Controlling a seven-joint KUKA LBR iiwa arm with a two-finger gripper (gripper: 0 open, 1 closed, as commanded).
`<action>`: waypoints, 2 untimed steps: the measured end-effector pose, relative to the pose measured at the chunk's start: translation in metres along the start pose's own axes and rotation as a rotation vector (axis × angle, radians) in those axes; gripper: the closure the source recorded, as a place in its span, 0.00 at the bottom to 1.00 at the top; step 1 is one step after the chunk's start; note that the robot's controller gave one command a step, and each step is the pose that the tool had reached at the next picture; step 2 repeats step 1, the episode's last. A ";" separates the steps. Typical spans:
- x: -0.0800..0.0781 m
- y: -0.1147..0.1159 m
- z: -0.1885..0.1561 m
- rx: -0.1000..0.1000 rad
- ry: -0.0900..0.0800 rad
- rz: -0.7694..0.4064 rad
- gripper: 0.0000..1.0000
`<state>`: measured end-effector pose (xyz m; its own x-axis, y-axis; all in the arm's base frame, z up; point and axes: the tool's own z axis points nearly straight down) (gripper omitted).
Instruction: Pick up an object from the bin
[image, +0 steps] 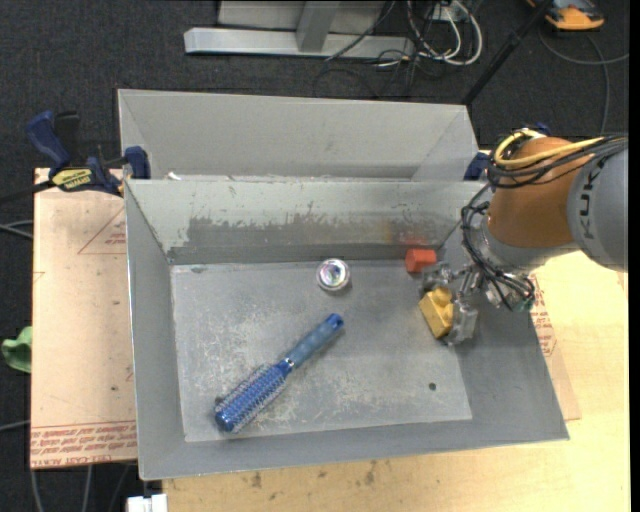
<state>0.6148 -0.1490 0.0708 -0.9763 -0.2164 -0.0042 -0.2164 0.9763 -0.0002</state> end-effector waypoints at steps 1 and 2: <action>0.003 0.032 -0.162 0.003 -0.008 0.038 1.00; 0.003 0.032 -0.162 0.003 -0.008 0.038 1.00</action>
Offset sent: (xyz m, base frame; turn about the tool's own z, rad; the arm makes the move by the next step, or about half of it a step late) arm -0.0134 0.0294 0.1568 0.0402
